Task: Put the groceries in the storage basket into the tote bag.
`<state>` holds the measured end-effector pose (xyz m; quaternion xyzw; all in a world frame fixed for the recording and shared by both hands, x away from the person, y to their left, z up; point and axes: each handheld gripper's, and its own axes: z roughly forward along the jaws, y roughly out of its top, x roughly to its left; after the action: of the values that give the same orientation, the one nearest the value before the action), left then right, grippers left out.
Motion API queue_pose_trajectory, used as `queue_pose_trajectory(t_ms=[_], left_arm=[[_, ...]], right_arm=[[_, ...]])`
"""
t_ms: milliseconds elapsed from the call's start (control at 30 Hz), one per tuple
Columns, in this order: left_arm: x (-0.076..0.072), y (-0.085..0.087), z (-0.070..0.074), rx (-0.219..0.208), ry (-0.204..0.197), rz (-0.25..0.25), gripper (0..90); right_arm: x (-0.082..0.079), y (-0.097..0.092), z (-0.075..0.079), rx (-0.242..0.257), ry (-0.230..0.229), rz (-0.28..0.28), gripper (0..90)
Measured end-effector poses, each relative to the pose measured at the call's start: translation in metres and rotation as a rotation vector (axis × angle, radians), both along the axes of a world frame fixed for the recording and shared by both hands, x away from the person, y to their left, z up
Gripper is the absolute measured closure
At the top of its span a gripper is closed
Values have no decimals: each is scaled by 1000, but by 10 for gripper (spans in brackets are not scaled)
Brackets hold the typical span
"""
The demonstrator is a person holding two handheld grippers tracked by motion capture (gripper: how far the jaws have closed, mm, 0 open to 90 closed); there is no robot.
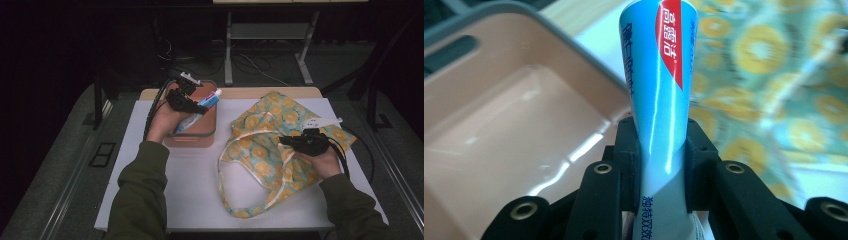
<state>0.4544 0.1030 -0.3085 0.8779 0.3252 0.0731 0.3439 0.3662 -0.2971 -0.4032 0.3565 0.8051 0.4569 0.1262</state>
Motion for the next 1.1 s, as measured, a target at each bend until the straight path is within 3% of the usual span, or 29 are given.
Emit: queue_pose_trajectory(t_ms=[167, 267, 367, 500, 667, 800, 1100], left_arm=[[-27, -14, -3, 13, 1, -59, 729], [-42, -24, -8, -13, 0, -92, 729], [-56, -38, -19, -37, 12, -137, 729], [-70, -60, -36, -32, 34, -186, 729], [-80, -91, -53, -2, 64, -243, 729], [-84, -114, -71, 52, 81, -276, 728], [-82, -150, -106, 105, 102, -292, 727]], right_arm=[[0, 2, 0, -3, -1, 2, 889], [-1, 2, 0, -6, -3, 2, 888], [-1, 2, 0, -7, -4, 2, 889], [-1, 3, 0, -5, -2, 4, 889], [-2, 5, 0, -9, -6, 8, 889], [-3, 5, 0, -7, -8, 11, 888], [-3, 5, 0, -2, -8, 14, 889]])
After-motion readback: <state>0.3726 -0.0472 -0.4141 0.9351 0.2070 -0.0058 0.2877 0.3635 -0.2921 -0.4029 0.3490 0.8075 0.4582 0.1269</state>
